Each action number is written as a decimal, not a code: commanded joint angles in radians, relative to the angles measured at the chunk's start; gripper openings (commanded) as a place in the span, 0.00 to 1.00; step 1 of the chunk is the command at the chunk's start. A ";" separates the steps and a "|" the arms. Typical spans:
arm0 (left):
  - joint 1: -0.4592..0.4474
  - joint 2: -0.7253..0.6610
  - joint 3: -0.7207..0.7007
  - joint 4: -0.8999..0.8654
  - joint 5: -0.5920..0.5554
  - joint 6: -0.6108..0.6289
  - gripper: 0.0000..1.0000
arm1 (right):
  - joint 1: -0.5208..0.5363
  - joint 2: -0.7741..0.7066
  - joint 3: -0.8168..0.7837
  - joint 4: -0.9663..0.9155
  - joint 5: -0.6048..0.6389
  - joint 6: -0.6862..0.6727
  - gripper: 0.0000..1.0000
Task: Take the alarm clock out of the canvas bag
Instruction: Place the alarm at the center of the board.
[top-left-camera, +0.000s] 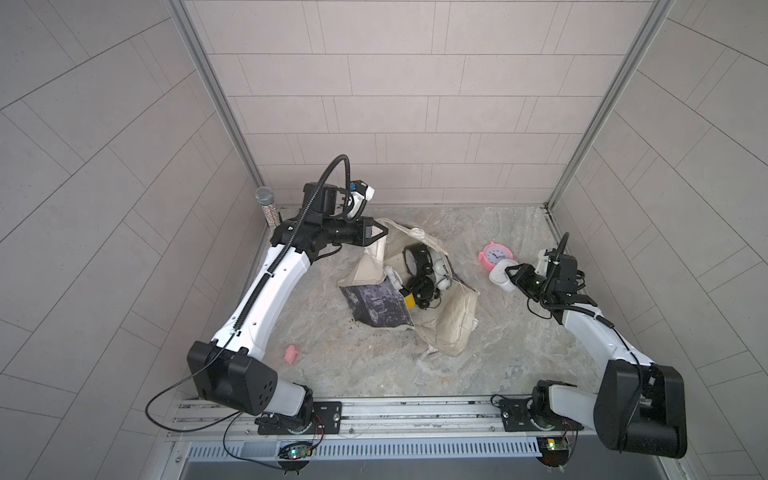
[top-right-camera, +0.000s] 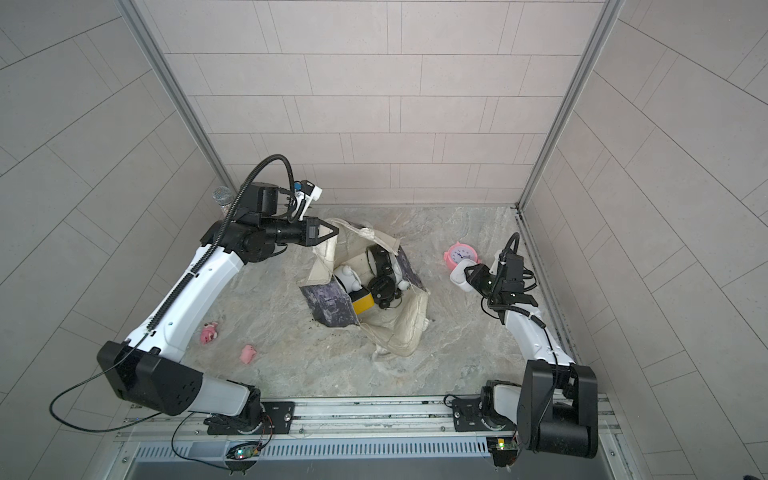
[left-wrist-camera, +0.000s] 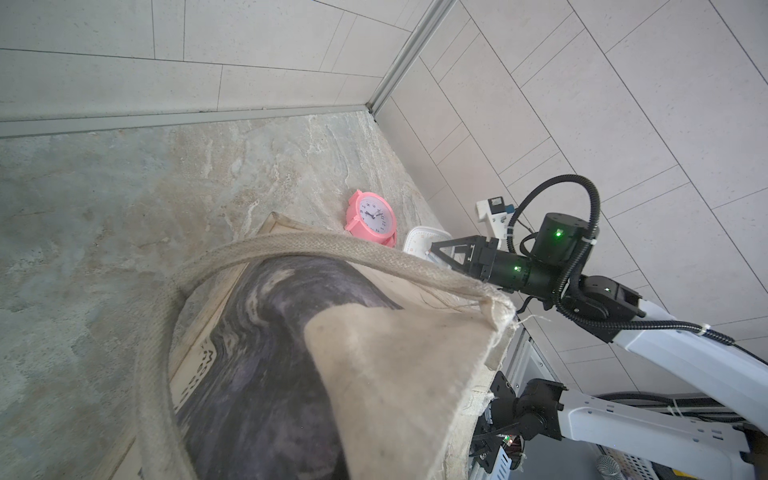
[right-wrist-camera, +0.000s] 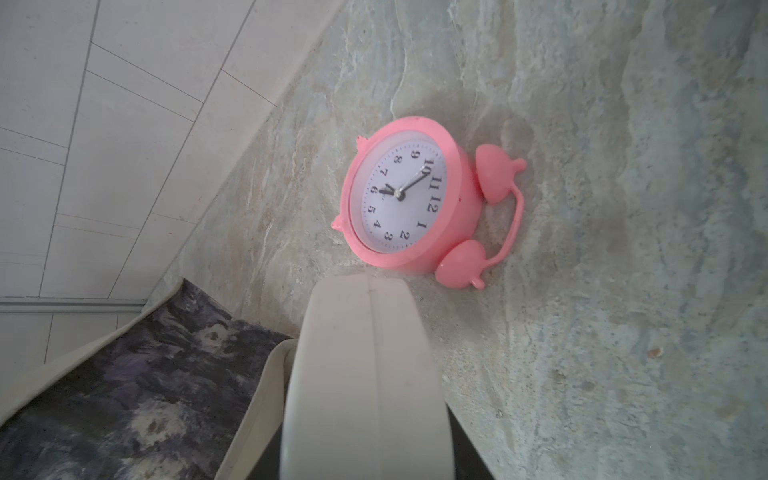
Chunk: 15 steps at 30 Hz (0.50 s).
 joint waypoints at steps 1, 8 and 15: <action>0.005 -0.055 0.010 0.119 0.050 -0.009 0.00 | -0.002 0.015 -0.029 0.085 -0.004 0.026 0.24; 0.004 -0.055 -0.002 0.141 0.055 -0.026 0.00 | -0.003 0.067 -0.068 0.094 0.001 0.013 0.24; -0.010 -0.050 0.008 0.102 0.001 -0.005 0.00 | -0.006 0.108 -0.073 0.090 0.012 0.004 0.26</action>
